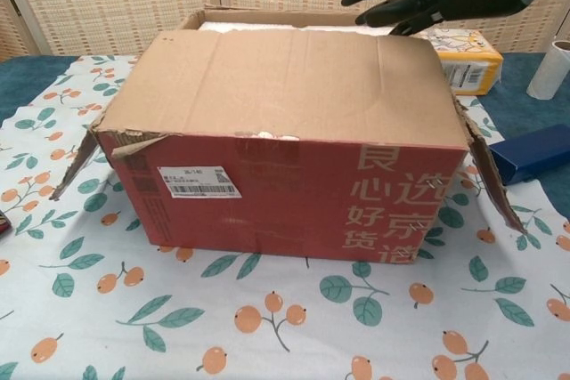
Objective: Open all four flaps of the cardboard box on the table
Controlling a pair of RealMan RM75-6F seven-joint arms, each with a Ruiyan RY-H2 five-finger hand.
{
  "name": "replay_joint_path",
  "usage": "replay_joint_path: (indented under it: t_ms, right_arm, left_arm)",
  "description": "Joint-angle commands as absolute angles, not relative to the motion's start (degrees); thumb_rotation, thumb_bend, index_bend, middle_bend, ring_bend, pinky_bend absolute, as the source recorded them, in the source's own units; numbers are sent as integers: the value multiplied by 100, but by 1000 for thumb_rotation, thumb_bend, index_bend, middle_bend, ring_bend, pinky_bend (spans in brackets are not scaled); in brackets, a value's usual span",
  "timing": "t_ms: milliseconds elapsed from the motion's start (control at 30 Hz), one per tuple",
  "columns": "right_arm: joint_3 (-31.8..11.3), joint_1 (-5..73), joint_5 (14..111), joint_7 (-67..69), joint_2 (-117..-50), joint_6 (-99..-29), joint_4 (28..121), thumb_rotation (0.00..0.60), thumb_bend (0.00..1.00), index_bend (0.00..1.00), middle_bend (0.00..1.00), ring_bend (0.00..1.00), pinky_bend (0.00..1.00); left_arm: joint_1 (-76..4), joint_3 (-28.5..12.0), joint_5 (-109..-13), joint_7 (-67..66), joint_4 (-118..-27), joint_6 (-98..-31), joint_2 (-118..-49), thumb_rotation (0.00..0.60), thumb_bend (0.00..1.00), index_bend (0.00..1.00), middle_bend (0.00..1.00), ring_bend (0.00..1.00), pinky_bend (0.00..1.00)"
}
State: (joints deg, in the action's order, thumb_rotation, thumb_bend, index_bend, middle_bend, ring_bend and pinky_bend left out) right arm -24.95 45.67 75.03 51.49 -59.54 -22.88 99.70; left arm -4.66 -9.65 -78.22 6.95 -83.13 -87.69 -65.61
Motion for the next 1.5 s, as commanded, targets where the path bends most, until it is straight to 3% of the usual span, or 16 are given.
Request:
replay_joint_path:
  t_ms: [33, 300, 700, 867, 1233, 1400, 1500]
  right_arm:
    - [-2553, 4417, 7711, 5263, -5772, -2512, 10222, 600, 411, 0, 0, 19, 347]
    - [-2595, 4170, 7905, 4961, -5109, -3132, 11206, 600, 411, 0, 0, 18, 347]
    - [-2332, 3505, 7691, 2918, -4150, -4527, 13498, 600, 411, 0, 0, 23, 346]
    - [-2044, 3232, 8490, 3073, -4167, -4795, 13499, 600, 411, 0, 0, 22, 347]
    - [-856, 2692, 10340, 3876, -3891, -5047, 13499, 600, 411, 0, 0, 19, 367]
    - [-373, 2391, 10649, 3513, -3942, -5269, 13499, 600, 411, 0, 0, 14, 375]
    - [-381, 2235, 10350, 2690, -4023, -5435, 13499, 600, 411, 0, 0, 14, 356]
  left_arm:
    - [-468, -952, -7844, 675, -8320, -8774, -6559, 600, 444, 0, 0, 0, 0]
    - [-479, -931, -7858, 555, -8382, -8762, -6561, 600, 444, 0, 0, 0, 0]
    - [-394, -880, -8075, 816, -8491, -8963, -6444, 600, 444, 0, 0, 0, 0]
    - [-376, -854, -8156, 777, -8545, -9034, -6431, 600, 445, 0, 0, 0, 0]
    - [-340, -793, -8421, 666, -8686, -9259, -6413, 600, 445, 0, 0, 0, 0]
    - [-379, -766, -8503, 682, -8674, -9230, -6409, 600, 445, 0, 0, 0, 0]
    - [-400, -757, -8512, 671, -8666, -9197, -6407, 600, 445, 0, 0, 0, 0]
